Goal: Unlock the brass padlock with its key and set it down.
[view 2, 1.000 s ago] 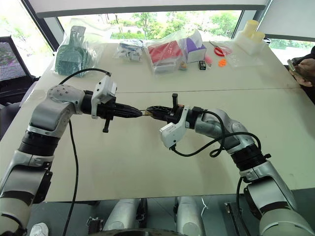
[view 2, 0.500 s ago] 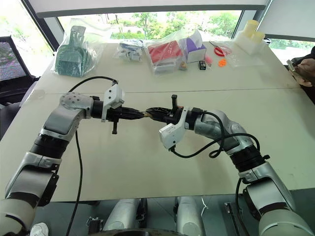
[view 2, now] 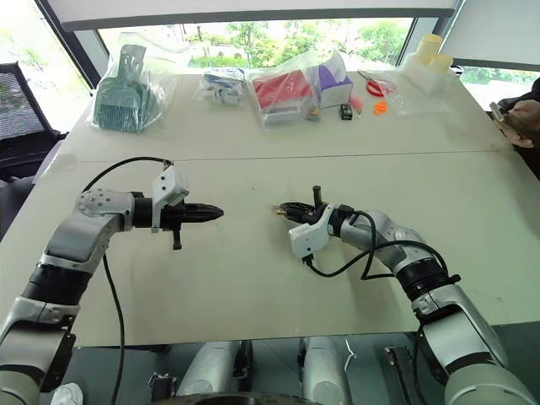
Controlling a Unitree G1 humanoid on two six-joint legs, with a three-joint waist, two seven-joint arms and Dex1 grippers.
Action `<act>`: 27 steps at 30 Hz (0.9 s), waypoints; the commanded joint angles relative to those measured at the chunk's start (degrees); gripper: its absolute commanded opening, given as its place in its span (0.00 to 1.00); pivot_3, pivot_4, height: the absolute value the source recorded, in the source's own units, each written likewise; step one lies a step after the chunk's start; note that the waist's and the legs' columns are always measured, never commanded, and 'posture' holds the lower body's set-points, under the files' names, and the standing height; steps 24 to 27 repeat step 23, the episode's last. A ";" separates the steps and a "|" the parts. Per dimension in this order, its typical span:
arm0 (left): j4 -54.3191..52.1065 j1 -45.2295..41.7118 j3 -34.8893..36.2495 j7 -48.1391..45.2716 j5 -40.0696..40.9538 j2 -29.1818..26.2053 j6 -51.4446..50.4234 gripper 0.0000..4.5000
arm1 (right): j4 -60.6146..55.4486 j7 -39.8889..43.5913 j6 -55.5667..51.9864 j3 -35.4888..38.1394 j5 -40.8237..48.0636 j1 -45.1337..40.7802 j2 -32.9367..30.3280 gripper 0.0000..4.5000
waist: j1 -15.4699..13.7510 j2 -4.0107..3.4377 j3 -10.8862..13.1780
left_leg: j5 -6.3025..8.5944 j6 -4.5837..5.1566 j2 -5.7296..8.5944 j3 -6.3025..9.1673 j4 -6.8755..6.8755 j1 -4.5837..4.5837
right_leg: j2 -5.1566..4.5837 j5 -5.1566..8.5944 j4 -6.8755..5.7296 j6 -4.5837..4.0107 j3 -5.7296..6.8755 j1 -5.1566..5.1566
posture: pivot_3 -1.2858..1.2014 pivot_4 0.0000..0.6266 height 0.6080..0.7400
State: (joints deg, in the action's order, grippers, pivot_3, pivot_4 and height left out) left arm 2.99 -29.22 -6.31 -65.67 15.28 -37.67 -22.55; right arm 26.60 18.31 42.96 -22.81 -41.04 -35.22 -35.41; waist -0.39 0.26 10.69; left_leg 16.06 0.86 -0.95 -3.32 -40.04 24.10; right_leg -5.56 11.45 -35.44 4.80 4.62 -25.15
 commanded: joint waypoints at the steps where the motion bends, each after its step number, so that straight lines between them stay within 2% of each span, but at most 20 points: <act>1: -4.91 1.28 1.92 2.02 1.15 -0.39 -0.98 0.01 | 1.30 1.33 1.25 -0.98 1.20 -1.32 -0.50 0.00 | 0.05 0.00 0.00 | 0.00 0.00 0.00 0.02 0.00 -0.04 | 0.00 0.00 0.00 0.00 -0.01 0.02 | 0.52 0.24 1.00; 2: -5.49 1.76 1.90 2.30 1.21 -0.39 -1.17 0.01 | 1.37 1.74 1.45 -1.15 1.53 -1.36 -0.62 0.00 | 0.06 0.00 0.00 | 0.00 0.00 0.00 0.03 0.00 -0.09 | 0.00 0.00 0.00 0.00 -0.01 0.07 | 0.52 0.24 1.00; 4: -6.33 2.75 1.84 2.99 1.18 -0.40 -1.32 0.00 | 1.08 3.51 1.44 -1.00 3.33 -1.23 -0.93 0.23 | 0.09 0.00 0.00 | 0.01 0.00 0.00 0.06 0.04 -0.24 | 0.00 0.00 0.01 0.00 -0.01 0.20 | 0.52 0.24 1.00; 7: -6.84 3.85 1.88 3.43 1.53 -0.62 -2.30 0.00 | -0.62 7.85 0.42 -0.50 7.14 -0.43 -1.77 0.51 | 0.08 -0.01 0.00 | 0.01 0.01 -0.01 0.06 0.05 -0.31 | 0.00 0.00 0.01 0.00 -0.01 0.27 | 0.52 0.24 1.00; 11: -7.93 4.17 2.88 2.66 4.13 -0.79 -4.72 0.00 | -5.67 17.17 -3.51 0.25 15.39 2.36 -4.57 0.97 | -0.32 -0.01 0.00 | 0.02 0.02 -0.03 0.11 0.05 -0.45 | 0.00 0.01 0.05 -0.01 0.00 0.43 | 0.52 0.24 1.00; 16: -9.16 4.82 2.55 1.42 4.66 -2.61 -4.54 0.00 | -16.61 31.00 -17.08 4.58 31.41 7.93 -9.42 0.99 | -0.31 -0.01 0.00 | 0.06 0.09 -0.10 0.15 0.06 -0.61 | -0.05 0.04 0.17 -0.03 0.02 0.65 | 0.52 0.24 1.00; 21: -10.59 5.94 3.66 1.02 6.20 -3.94 -4.98 0.00 | -30.11 41.31 -41.80 11.43 48.32 13.64 -14.34 0.99 | -0.36 -0.03 0.01 | 0.07 0.09 -0.20 0.14 0.06 -0.63 | -0.05 0.12 0.16 -0.18 0.03 0.65 | 0.52 0.24 1.00; 23: -11.04 6.60 4.08 0.87 6.74 -4.46 -5.02 0.00 | -33.80 42.91 -48.67 13.28 51.67 14.81 -15.57 0.99 | -0.35 -0.04 0.02 | 0.07 0.09 -0.22 0.12 0.07 -0.62 | -0.05 0.13 0.16 -0.19 0.03 0.63 | 0.52 0.24 1.00; 27: -11.04 6.60 4.08 0.87 6.74 -4.46 -5.02 0.00 | -33.80 42.91 -48.67 13.28 51.67 14.81 -15.57 0.99 | -0.35 -0.04 0.02 | 0.07 0.09 -0.22 0.12 0.07 -0.62 | -0.05 0.13 0.16 -0.19 0.03 0.63 | 0.52 0.24 1.00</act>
